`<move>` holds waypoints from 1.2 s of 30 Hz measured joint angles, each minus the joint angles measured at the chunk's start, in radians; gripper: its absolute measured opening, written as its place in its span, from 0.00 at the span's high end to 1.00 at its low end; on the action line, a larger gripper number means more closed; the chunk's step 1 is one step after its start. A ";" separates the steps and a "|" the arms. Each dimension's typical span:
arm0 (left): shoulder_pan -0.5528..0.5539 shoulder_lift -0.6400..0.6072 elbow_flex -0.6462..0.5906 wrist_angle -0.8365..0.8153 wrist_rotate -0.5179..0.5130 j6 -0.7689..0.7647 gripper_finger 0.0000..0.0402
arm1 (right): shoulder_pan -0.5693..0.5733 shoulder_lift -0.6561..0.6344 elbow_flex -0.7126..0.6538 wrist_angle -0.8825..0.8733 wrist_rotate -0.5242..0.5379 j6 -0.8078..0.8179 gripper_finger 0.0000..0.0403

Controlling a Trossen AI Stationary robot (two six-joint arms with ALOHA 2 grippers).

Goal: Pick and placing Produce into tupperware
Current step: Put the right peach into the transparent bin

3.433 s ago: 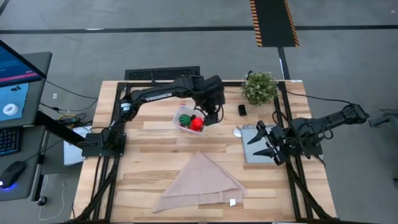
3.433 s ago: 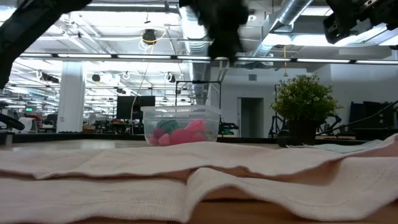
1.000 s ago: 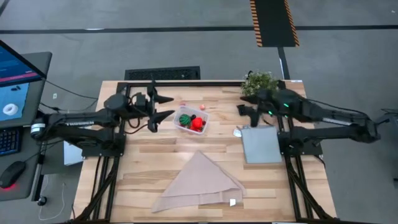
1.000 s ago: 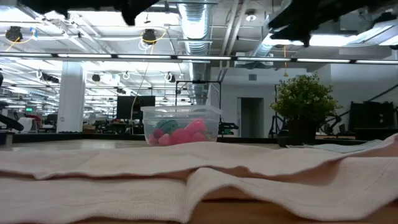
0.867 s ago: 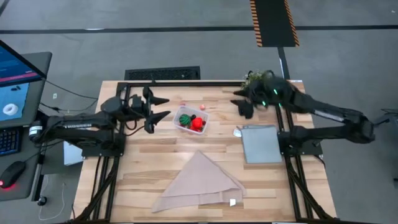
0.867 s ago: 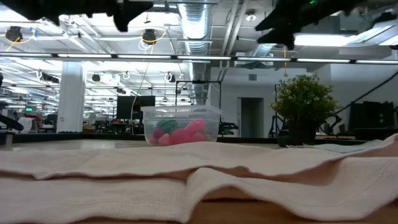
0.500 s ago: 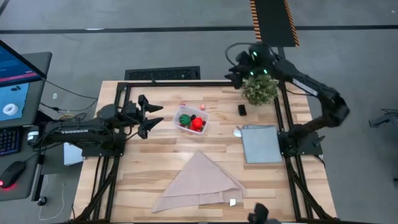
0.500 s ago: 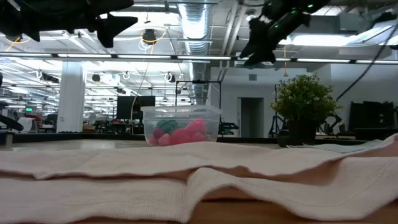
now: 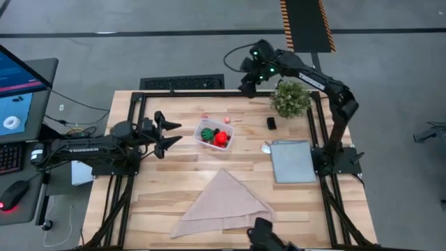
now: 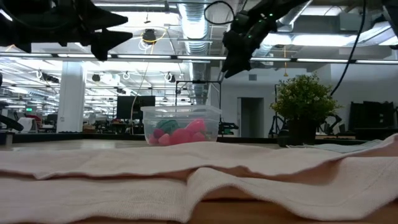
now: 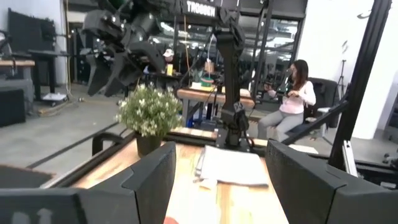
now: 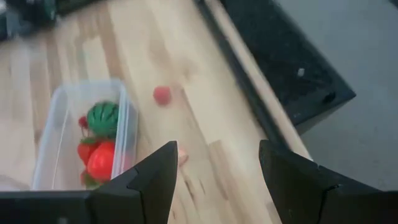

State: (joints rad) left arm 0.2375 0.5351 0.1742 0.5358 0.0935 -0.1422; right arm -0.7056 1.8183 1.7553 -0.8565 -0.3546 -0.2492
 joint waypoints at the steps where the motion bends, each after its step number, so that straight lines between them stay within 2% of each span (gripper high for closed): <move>1: 0.000 0.001 -0.003 -0.004 -0.001 -0.001 0.41 | 0.006 0.019 0.021 -0.022 0.000 -0.016 0.38; 7: 0.000 0.001 -0.018 -0.015 0.008 -0.029 0.41 | 0.062 0.122 0.133 -0.149 0.025 -0.140 0.38; 13: -0.001 0.000 -0.018 -0.024 0.033 -0.031 0.41 | 0.096 0.205 0.165 -0.213 0.046 -0.193 0.38; 24: 0.000 0.001 -0.018 -0.042 0.034 -0.031 0.41 | 0.098 0.330 0.166 -0.205 0.044 -0.255 0.38; 29: -0.001 0.001 -0.018 -0.061 0.035 -0.042 0.41 | 0.097 0.381 0.167 -0.186 -0.006 -0.275 0.38; 36: -0.003 0.001 -0.018 -0.079 0.087 -0.053 0.41 | 0.102 0.441 0.167 -0.172 -0.028 -0.275 0.38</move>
State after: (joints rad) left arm 0.2346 0.5358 0.1566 0.4567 0.1803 -0.1955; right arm -0.6040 2.2592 1.9221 -1.0288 -0.3825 -0.5241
